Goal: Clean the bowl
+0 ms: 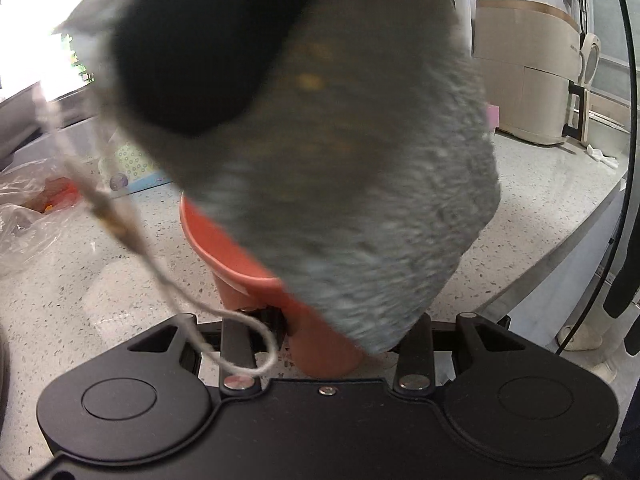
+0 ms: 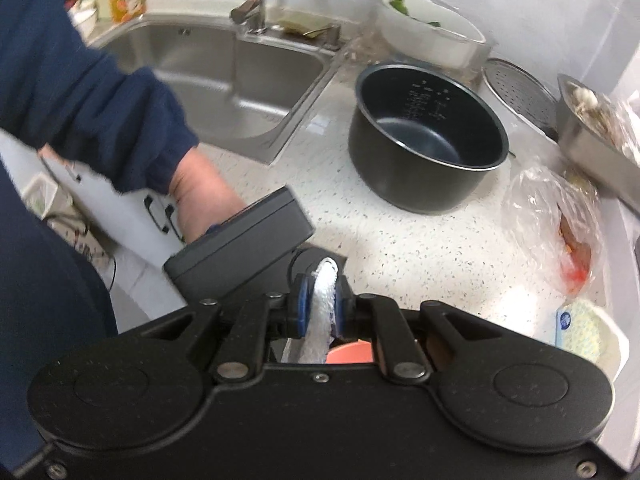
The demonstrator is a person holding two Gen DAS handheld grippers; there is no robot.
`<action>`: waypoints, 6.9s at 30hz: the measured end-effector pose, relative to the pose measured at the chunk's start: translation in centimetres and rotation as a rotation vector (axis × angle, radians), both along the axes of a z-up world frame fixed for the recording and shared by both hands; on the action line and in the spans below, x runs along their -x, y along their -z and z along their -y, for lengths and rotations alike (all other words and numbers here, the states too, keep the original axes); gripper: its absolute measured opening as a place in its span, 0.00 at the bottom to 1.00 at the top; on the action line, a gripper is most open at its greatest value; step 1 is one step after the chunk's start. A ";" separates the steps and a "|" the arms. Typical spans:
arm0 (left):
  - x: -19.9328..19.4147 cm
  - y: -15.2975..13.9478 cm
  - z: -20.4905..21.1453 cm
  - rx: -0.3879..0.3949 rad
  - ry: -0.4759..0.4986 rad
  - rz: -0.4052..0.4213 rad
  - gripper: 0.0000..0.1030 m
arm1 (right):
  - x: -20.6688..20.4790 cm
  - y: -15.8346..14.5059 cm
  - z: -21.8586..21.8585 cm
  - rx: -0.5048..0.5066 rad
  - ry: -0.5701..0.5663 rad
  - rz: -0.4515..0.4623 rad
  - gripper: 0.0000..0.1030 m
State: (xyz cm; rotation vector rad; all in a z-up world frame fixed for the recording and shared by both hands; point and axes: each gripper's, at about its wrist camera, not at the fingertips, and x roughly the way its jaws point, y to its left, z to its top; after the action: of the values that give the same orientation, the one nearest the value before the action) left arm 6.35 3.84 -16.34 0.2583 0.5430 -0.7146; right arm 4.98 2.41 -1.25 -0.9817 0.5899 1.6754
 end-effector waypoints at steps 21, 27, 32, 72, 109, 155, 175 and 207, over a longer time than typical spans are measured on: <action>-0.4 0.0 0.0 0.005 -0.014 -0.016 0.37 | -5.5 -0.9 -2.7 -0.082 0.185 -0.038 0.14; -0.4 0.0 0.1 0.000 -0.017 -0.018 0.37 | -7.3 -0.5 -2.9 -0.112 0.269 -0.020 0.15; -0.4 -0.1 0.0 -0.002 -0.020 -0.023 0.37 | -8.9 -0.6 -2.6 -0.127 0.315 -0.001 0.15; -0.5 -0.2 0.0 -0.023 -0.012 -0.030 0.37 | -11.8 0.8 8.3 -0.055 0.480 0.064 0.14; 7.2 -5.0 3.0 -0.267 -0.260 0.280 0.84 | -1.4 6.3 17.7 -0.131 0.695 0.044 0.51; -0.8 -7.6 -1.8 0.195 -0.523 -0.116 0.13 | -8.0 8.6 10.9 -0.121 0.641 0.312 0.80; -0.9 -7.4 -2.6 0.233 -0.544 -0.132 0.13 | -15.4 12.1 5.8 0.199 0.293 0.292 0.99; -1.6 -7.3 -2.4 0.217 -0.487 -0.148 0.13 | -16.1 8.6 8.7 0.054 0.430 -0.018 0.28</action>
State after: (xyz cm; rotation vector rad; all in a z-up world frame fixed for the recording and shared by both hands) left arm 7.94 6.26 -9.03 -0.1310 0.6334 -0.3142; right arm 21.04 -6.33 -9.85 -0.8094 0.7999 1.2926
